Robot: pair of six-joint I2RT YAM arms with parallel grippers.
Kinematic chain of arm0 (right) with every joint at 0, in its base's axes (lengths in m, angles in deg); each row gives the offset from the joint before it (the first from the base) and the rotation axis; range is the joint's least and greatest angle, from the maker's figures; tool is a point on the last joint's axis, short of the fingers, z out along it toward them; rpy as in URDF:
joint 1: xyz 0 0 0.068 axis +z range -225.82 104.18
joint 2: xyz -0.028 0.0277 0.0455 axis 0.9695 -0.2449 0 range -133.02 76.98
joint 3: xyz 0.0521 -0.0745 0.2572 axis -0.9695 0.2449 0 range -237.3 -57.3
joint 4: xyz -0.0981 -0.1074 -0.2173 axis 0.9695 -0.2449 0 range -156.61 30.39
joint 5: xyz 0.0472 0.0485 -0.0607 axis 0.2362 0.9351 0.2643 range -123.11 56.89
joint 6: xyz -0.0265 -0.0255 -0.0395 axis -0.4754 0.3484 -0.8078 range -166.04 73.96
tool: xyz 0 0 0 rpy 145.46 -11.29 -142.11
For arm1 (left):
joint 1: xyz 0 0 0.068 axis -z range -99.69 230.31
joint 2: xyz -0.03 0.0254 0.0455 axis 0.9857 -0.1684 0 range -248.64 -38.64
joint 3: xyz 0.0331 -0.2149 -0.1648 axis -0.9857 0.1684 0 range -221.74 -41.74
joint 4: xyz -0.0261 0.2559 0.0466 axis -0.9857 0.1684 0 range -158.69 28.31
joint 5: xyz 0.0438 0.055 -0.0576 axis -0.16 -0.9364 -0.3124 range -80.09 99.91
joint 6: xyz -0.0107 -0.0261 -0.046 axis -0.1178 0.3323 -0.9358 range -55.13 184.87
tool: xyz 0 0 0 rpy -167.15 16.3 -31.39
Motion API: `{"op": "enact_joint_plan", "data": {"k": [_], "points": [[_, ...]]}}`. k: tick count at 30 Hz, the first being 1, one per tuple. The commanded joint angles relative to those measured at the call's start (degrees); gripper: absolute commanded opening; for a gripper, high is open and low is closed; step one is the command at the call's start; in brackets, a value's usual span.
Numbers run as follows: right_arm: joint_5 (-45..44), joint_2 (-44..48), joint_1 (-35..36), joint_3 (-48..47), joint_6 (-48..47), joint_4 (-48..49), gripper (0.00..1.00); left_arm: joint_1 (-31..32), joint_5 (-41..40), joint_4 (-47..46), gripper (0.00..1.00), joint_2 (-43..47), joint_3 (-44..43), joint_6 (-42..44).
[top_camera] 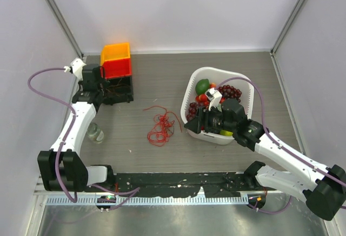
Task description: Untangle the cables
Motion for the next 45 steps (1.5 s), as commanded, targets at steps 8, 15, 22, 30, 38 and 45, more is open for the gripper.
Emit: {"op": "enact_joint_plan", "data": {"k": [8, 15, 22, 30, 38, 45], "points": [[0.3, 2.0, 0.2, 0.6, -0.3, 1.8, 0.65, -0.1, 0.4, 10.5, 0.00, -12.5, -6.2, -10.0], [-0.6, 1.8, 0.2, 0.2, -1.1, 1.0, 0.65, 0.0, 0.8, 10.2, 0.00, -25.2, -13.7, -11.3], [-0.6, 0.4, 0.1, -0.5, -1.8, 0.5, 0.65, 0.1, 1.7, 14.0, 0.00, -31.5, -17.5, -11.7], [0.1, 0.9, 0.2, -0.8, -1.1, 0.3, 0.64, 0.1, 2.4, 16.3, 0.31, -23.2, -17.5, -7.5], [0.0, 1.0, 0.3, -0.1, 0.0, 1.2, 0.65, 0.0, 4.1, 15.3, 0.76, -19.4, -19.9, 2.5], [0.4, -0.2, 0.2, -1.1, -0.4, 0.9, 0.64, 0.1, 9.2, 17.5, 0.63, -33.3, -32.8, 12.8]]}}
